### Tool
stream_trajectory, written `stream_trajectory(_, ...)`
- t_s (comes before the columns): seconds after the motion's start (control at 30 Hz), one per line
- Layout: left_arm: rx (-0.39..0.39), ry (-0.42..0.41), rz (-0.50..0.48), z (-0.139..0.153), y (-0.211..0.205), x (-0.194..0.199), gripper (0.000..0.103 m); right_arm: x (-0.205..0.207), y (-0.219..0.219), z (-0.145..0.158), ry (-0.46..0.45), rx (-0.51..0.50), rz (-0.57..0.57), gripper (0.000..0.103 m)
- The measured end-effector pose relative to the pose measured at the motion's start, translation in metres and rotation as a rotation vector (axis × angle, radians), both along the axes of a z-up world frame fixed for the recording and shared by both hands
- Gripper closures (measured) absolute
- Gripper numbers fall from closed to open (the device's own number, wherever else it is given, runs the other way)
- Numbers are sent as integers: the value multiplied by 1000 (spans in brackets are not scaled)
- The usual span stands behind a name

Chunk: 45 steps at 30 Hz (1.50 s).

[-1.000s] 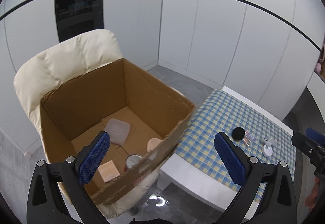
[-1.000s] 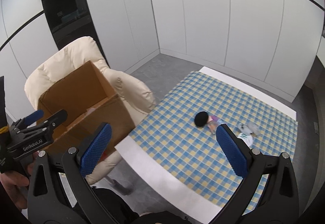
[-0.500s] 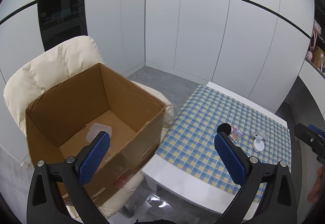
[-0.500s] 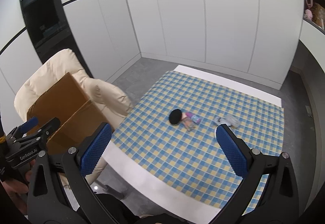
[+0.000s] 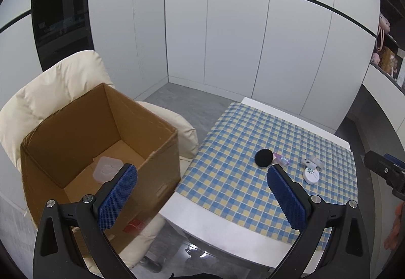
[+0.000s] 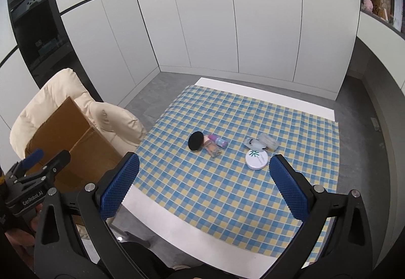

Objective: Organize objects
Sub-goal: 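Move both open tools back over the checkered cloth toward the cosmetics, then grasp the black puff with the left tool while the right tool grasps the white round compact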

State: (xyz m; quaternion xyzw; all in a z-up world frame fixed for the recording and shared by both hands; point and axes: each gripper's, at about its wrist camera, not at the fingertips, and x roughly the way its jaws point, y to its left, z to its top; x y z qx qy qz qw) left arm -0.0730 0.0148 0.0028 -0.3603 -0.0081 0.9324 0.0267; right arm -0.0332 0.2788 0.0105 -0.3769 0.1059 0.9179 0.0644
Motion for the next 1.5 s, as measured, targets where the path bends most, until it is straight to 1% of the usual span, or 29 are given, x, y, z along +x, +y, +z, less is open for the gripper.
stream_trajectory(0.23,0,-6,-20,-1,12,-1,1,7,3,2,5,53,-1,0)
stream_trajectory(0.7,-8,-5,-72,0,46,-1,1,23,24,1,-2,68,-42,0)
stream_trajectory(1.1,-18,-9,-129,-3,78,3,1,38,50,-2,-11,56,-88,0)
stream_trajectory(1.3,-9,-17,-147,-4,89,1,1,41,57,-6,-23,85,-107,0)
stream_trajectory(1.5,-13,-19,-173,-4,101,4,1,47,65,-8,-30,90,-123,0)
